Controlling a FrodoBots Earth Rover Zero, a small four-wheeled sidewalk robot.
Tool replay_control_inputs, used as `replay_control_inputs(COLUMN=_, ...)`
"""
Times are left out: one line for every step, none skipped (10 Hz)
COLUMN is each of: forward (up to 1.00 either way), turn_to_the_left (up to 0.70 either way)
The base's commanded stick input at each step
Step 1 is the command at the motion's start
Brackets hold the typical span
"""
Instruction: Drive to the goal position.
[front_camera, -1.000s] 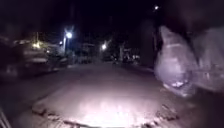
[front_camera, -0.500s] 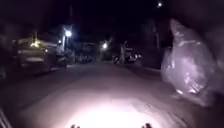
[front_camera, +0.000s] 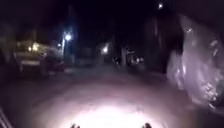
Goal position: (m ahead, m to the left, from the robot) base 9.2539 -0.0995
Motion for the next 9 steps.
replay_control_inputs(forward=0.85, turn_to_the_left=0.0)
replay_control_inputs(forward=0.85, turn_to_the_left=0.0)
replay_control_inputs(forward=0.85, turn_to_the_left=0.0)
replay_control_inputs(forward=0.85, turn_to_the_left=0.0)
replay_control_inputs(forward=0.85, turn_to_the_left=0.0)
replay_control_inputs(forward=0.85, turn_to_the_left=0.0)
replay_control_inputs(forward=0.85, turn_to_the_left=0.0)
replay_control_inputs(forward=0.85, turn_to_the_left=0.0)
replay_control_inputs(forward=0.85, turn_to_the_left=0.0)
